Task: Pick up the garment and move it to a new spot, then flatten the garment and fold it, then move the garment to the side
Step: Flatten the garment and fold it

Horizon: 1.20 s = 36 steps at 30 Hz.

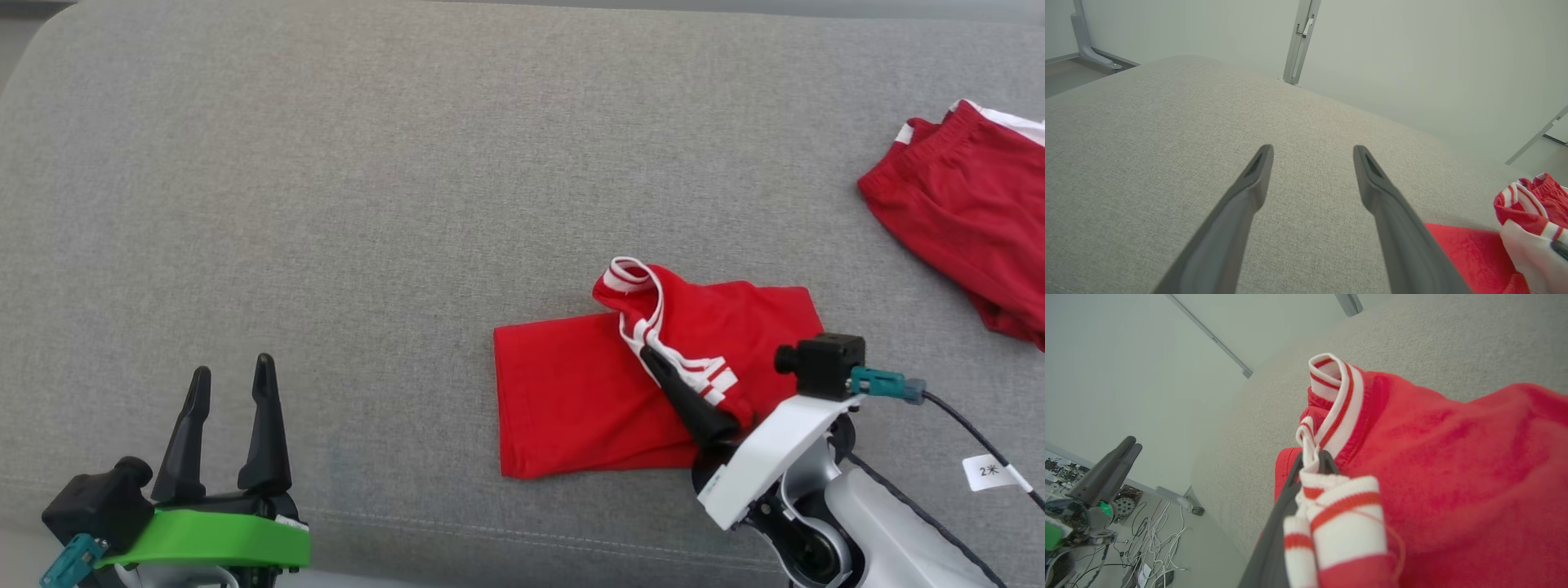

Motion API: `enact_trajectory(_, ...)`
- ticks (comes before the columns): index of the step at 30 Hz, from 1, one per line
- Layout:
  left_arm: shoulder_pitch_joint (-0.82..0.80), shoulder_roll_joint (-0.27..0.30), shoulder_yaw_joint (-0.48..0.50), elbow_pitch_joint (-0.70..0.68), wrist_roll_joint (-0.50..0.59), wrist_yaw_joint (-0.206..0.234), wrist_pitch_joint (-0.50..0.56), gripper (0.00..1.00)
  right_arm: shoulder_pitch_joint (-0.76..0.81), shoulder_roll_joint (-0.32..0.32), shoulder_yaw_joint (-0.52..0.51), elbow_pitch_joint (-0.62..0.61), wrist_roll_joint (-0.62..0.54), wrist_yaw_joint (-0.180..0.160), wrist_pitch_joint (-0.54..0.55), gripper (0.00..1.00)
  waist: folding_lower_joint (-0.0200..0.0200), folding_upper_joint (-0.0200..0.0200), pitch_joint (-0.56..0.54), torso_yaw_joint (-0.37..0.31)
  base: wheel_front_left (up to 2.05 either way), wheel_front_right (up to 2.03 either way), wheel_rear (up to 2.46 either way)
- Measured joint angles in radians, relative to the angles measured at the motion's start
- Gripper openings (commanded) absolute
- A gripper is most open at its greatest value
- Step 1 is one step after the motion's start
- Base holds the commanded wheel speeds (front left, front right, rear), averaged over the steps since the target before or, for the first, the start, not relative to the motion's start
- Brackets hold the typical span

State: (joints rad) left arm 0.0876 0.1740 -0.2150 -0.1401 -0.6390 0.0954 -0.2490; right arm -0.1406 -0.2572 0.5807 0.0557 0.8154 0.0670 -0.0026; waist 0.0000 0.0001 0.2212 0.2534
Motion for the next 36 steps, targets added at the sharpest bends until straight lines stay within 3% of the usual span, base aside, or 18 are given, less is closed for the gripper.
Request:
enact_trajectory(10,-0.019,-0.005,-0.004,0.037,0.028,-0.025,-0.003,1.00,-0.039,0.037,0.070,0.053,-0.041,0.000,0.031,0.00,0.0000,0.0000,0.013,0.064,0.00,0.00,0.00)
enact_trajectory(24,-0.019,-0.022,0.009,0.079,0.029,-0.042,-0.003,1.00,-0.055,0.064,0.136,0.109,-0.082,0.002,0.063,0.00,0.0000,0.0000,-0.016,0.061,0.00,0.00,0.00)
enact_trajectory(25,-0.019,-0.022,0.009,0.079,0.029,-0.042,-0.003,1.00,-0.055,0.064,0.136,0.109,-0.082,0.002,0.063,0.12,0.0000,0.0000,-0.016,0.061,0.00,0.00,0.00)
enact_trajectory(26,-0.019,-0.024,0.010,0.081,0.029,-0.042,-0.003,1.00,-0.055,0.062,0.142,0.115,-0.090,0.002,0.067,0.46,0.0000,0.0000,-0.016,0.061,0.00,0.00,0.00)
enact_trajectory(27,-0.019,-0.025,0.012,0.085,0.029,-0.042,-0.003,1.00,-0.055,0.059,0.148,0.120,-0.098,0.002,0.072,1.00,0.0000,0.0000,-0.016,0.061,0.00,0.00,0.00)
enact_trajectory(36,-0.023,-0.033,0.017,0.106,0.029,-0.053,-0.003,1.00,-0.074,0.099,0.171,0.172,-0.105,0.002,0.074,1.00,0.0000,0.0000,-0.019,0.066,0.00,0.00,0.00)
